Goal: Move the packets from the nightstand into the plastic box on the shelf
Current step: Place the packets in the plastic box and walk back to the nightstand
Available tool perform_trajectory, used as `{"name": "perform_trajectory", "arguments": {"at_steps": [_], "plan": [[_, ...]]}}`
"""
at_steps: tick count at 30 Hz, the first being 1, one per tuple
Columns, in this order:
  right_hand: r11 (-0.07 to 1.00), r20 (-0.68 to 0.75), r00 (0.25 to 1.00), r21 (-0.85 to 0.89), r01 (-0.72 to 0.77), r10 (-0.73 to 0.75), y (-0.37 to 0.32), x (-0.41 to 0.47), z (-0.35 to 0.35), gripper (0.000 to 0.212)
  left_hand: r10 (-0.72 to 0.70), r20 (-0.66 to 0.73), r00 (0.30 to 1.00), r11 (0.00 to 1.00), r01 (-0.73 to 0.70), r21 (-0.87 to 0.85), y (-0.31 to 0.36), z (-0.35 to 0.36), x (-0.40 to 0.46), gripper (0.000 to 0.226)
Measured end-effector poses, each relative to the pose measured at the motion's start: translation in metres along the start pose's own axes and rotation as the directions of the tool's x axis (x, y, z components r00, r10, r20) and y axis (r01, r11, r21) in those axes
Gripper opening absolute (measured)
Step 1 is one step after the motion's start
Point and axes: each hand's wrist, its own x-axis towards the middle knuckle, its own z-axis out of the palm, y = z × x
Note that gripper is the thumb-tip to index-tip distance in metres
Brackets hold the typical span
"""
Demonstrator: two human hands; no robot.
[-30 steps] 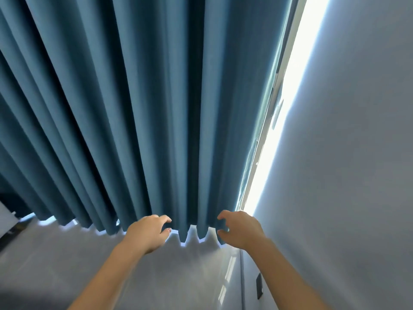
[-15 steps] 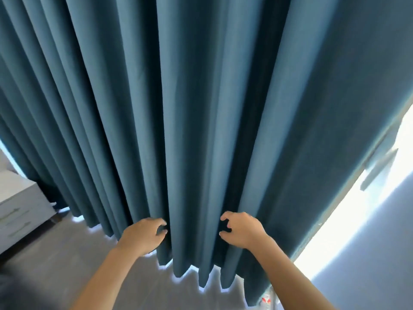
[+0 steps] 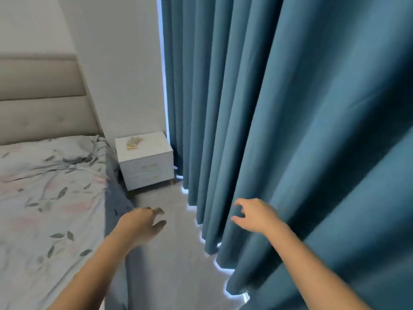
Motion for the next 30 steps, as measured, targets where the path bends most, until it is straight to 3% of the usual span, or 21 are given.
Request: {"name": "perform_trajectory", "arguments": {"at_steps": [6,13,30], "plan": [[0.986,-0.02,0.986,-0.019,0.163,-0.163,-0.101,0.167,-0.036,0.046,-0.142,-0.083,0.986,0.99,0.14,-0.031,-0.114,-0.06,0.079,0.044],[0.965,0.024,0.966,-0.039,0.258,-0.258,-0.185,0.297,-0.051,0.046,-0.238,-0.09,0.967,0.968,0.228,-0.108,-0.204,-0.085,0.154,0.045],[0.941,0.194,0.925,-0.022,0.337,-0.326,-0.338,0.658,-0.042,0.044,-0.324,-0.034,0.945,0.936,0.316,-0.155,-0.382,-0.139,0.424,0.039]]}}
